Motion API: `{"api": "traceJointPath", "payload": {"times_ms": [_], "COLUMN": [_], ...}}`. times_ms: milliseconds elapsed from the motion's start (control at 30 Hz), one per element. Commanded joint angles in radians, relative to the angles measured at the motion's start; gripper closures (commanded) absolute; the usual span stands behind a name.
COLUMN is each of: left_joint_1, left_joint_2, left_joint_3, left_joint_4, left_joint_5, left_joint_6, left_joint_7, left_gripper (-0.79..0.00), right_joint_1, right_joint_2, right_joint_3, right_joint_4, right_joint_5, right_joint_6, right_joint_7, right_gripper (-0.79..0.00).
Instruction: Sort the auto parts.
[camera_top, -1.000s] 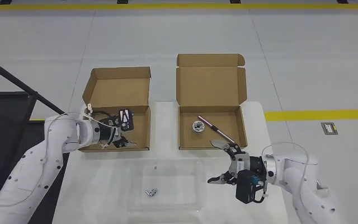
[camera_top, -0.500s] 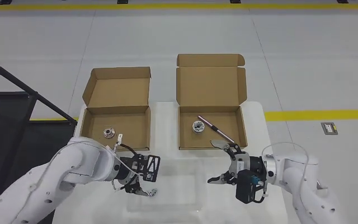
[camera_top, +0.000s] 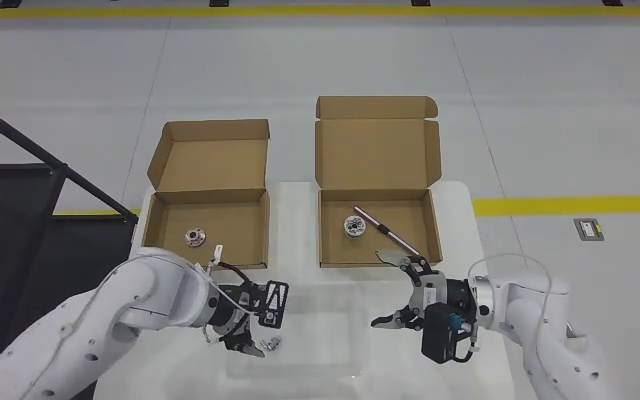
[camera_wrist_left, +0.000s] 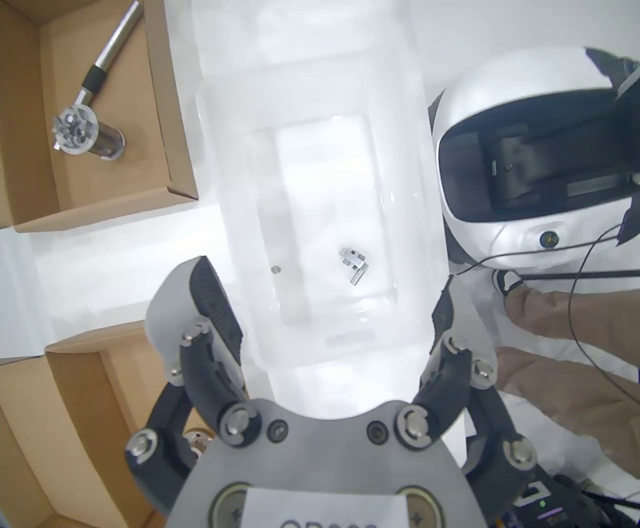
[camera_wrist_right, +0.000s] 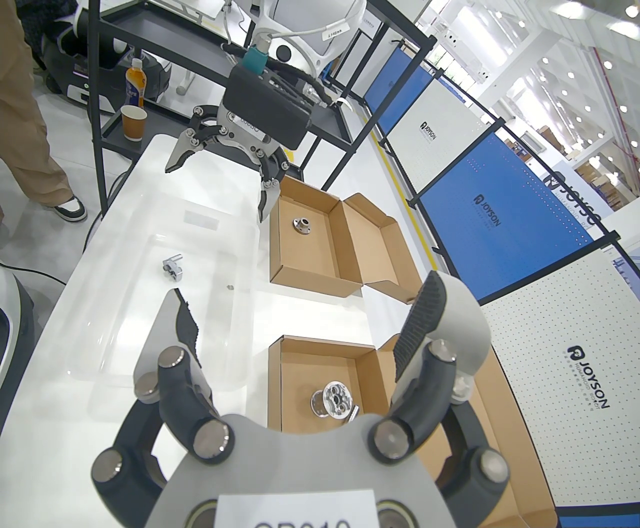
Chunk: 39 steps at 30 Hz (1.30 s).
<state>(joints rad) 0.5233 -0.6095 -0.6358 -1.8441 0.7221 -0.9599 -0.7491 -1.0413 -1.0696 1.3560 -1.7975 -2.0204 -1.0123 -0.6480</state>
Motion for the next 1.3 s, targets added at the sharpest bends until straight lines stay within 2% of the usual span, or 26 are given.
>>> {"api": "traceJointPath", "payload": {"times_ms": [0,133,233,400,733,800,833,1067,1267], "left_joint_1": [0.022,0.029,0.008,-0.011,-0.011,0.004,0.015,0.051,0.058], "left_joint_2": [-0.004,-0.024,-0.049,-0.096,-0.096,-0.097,-0.099,-0.141,-0.191], "left_joint_3": [0.017,0.058,0.096,0.145,0.145,0.146,0.147,0.196,0.233], "left_joint_4": [-0.008,0.001,-0.006,0.046,0.046,0.058,0.066,0.084,0.128], "left_joint_5": [0.015,-0.139,-0.176,-0.310,-0.310,-0.286,-0.241,-0.012,0.057], "left_joint_6": [0.065,0.230,0.346,0.418,0.418,0.450,0.497,0.631,0.690], "left_joint_7": [-0.059,-0.219,-0.362,-0.428,-0.428,-0.407,-0.391,-0.337,-0.332], "left_gripper": [-0.785,-0.785,-0.785,-0.785,-0.785,-0.785,-0.785,-0.785,-0.785], "right_joint_1": [0.000,0.000,0.000,0.000,0.000,0.000,0.000,0.000,0.000], "right_joint_2": [0.000,0.000,0.000,0.000,0.000,0.000,0.000,0.000,0.000], "right_joint_3": [0.000,0.000,0.000,0.000,0.000,0.000,0.000,0.000,0.000], "right_joint_4": [0.000,0.000,0.000,0.000,0.000,0.000,0.000,0.000,0.000], "right_joint_5": [0.000,0.000,0.000,0.000,0.000,0.000,0.000,0.000,0.000], "right_joint_6": [0.000,0.000,0.000,0.000,0.000,0.000,0.000,0.000,0.000], "right_joint_7": [0.000,0.000,0.000,0.000,0.000,0.000,0.000,0.000,0.000], "right_gripper": [-0.785,-0.785,-0.785,-0.785,-0.785,-0.785,-0.785,-0.785,-0.785]}}
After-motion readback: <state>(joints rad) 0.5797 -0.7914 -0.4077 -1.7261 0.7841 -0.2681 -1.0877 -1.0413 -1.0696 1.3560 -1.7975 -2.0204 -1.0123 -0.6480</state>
